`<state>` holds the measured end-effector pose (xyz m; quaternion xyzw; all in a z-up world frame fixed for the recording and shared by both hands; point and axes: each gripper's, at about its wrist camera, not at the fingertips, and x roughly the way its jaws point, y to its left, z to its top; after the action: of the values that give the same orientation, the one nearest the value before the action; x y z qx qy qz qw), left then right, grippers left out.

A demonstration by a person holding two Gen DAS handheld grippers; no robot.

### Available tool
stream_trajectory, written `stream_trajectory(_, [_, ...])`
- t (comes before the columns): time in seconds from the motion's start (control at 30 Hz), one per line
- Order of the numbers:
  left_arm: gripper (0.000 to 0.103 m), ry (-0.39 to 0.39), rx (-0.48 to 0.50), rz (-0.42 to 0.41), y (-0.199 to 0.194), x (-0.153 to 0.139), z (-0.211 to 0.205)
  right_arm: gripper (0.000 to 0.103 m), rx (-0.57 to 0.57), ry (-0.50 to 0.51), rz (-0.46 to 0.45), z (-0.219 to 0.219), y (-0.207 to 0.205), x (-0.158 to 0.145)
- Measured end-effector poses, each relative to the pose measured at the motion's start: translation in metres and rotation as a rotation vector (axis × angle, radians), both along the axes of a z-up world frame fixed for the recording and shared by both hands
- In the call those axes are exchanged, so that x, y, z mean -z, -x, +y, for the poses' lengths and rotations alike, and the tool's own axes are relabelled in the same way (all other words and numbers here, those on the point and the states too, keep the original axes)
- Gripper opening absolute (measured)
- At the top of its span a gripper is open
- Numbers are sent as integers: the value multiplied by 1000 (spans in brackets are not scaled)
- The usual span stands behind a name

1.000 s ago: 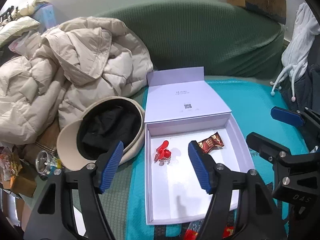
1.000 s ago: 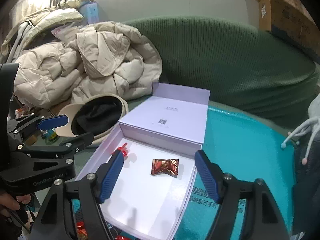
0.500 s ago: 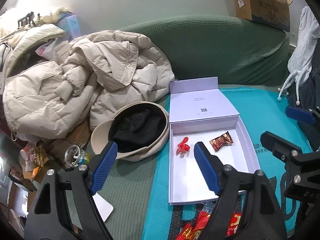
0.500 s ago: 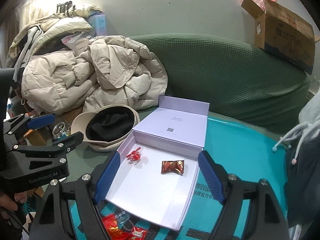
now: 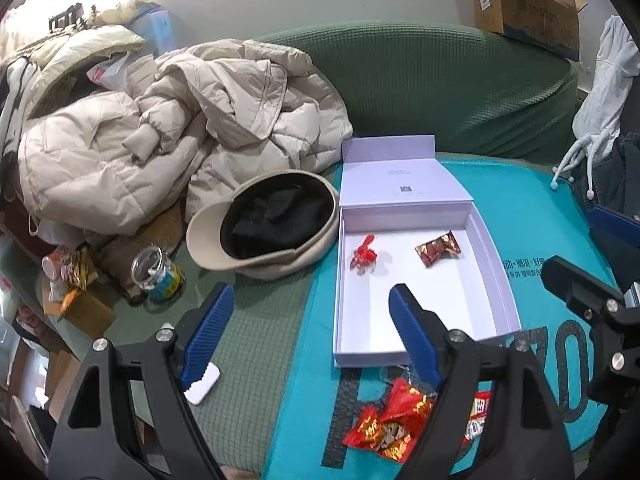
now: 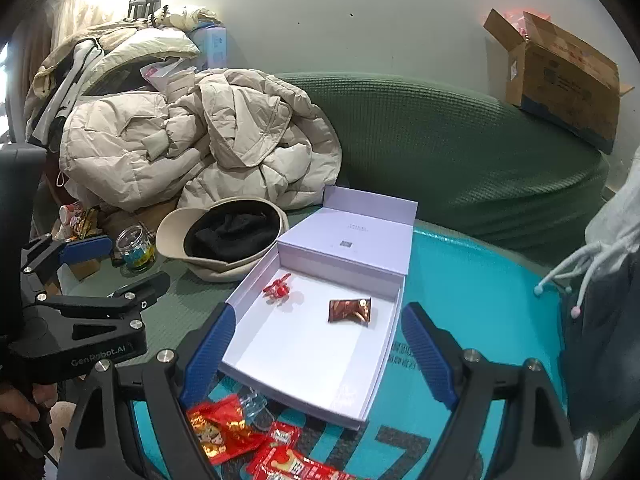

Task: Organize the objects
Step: 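Withdraw both grippers from the box back toward the candy pile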

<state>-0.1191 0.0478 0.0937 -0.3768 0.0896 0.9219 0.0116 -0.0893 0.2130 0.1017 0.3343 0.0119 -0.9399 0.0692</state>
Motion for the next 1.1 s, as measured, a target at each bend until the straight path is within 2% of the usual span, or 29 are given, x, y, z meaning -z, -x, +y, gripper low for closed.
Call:
stream_trajectory(0.53, [79, -5, -21, -82, -46, 42, -2, 86, -65, 24, -60, -6, -55, 38])
stream_trajectory(1.1, [79, -46, -81, -187, -72, 97, -20, 86, -93, 25, -129, -12, -76, 78])
